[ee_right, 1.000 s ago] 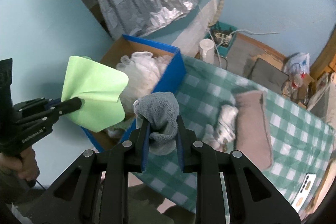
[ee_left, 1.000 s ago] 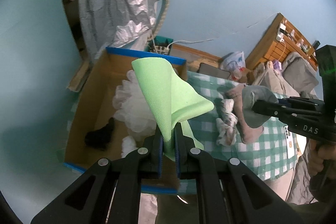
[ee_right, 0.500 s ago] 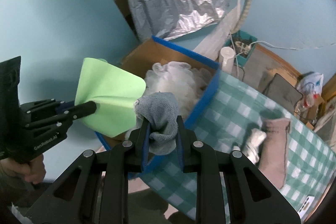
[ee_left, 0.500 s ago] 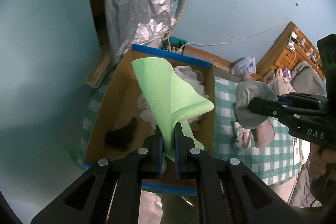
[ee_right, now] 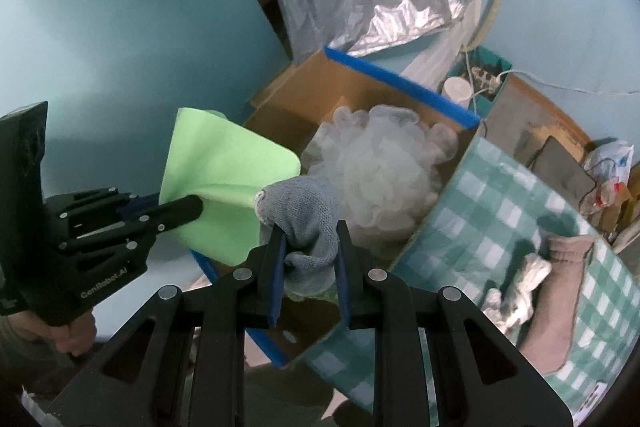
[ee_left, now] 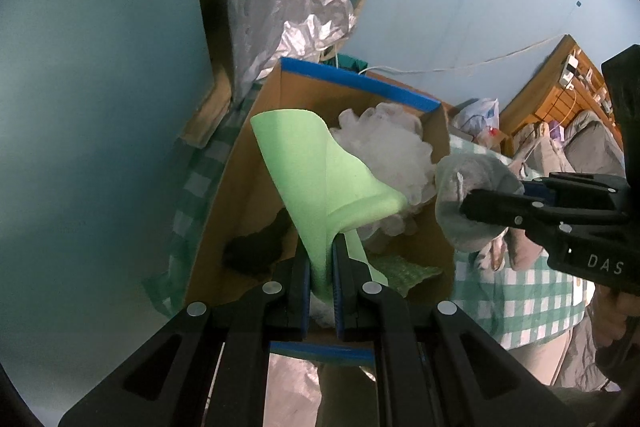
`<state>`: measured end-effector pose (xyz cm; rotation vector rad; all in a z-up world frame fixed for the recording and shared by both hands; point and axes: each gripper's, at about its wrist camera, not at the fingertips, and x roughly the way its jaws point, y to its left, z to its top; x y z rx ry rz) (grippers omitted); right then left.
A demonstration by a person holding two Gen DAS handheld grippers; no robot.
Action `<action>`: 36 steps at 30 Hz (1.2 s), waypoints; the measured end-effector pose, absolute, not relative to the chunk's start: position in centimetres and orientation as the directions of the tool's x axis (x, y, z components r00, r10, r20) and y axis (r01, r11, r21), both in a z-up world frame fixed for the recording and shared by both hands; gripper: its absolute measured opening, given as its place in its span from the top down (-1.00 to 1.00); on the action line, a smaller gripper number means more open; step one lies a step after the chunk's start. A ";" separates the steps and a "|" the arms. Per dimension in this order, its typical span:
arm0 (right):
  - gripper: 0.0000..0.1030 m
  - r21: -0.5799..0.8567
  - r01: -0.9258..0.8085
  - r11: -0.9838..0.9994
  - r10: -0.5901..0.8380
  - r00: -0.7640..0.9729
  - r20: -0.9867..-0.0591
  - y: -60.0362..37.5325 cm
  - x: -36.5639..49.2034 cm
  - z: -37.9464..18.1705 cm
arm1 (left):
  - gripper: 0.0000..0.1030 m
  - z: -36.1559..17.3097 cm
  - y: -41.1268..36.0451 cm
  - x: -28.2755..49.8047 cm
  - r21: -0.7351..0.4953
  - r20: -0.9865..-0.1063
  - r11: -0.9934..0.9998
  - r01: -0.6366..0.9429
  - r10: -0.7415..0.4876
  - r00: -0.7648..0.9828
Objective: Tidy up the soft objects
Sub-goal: 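Lower and open both tools to drop the cloth and sock into the box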
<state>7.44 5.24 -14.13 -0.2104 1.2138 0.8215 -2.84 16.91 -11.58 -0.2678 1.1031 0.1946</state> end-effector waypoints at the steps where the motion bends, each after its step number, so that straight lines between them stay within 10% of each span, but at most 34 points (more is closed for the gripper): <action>1: 0.61 0.271 -0.658 0.703 0.443 0.106 -0.890 5.4 7.4 -14.3 | 0.82 -11.9 17.1 -2.8 -0.113 -0.901 0.951 -0.287 0.023 0.433; 14: 0.60 0.264 -0.662 0.702 0.397 0.056 -0.916 7.2 6.7 -17.6 | 0.82 -14.8 17.9 -2.3 -0.087 -0.930 0.956 -0.279 0.023 0.368; 24: 0.33 0.246 -0.660 0.710 0.378 0.062 -0.924 7.5 6.9 -18.2 | 0.40 -15.1 17.9 -2.4 -0.058 -0.937 0.954 -0.295 0.049 0.346; 36: -0.10 0.232 -0.658 0.716 0.391 0.103 -0.914 6.3 7.0 -16.9 | 0.39 -14.2 17.3 -2.5 -0.048 -0.933 0.951 -0.305 0.066 0.355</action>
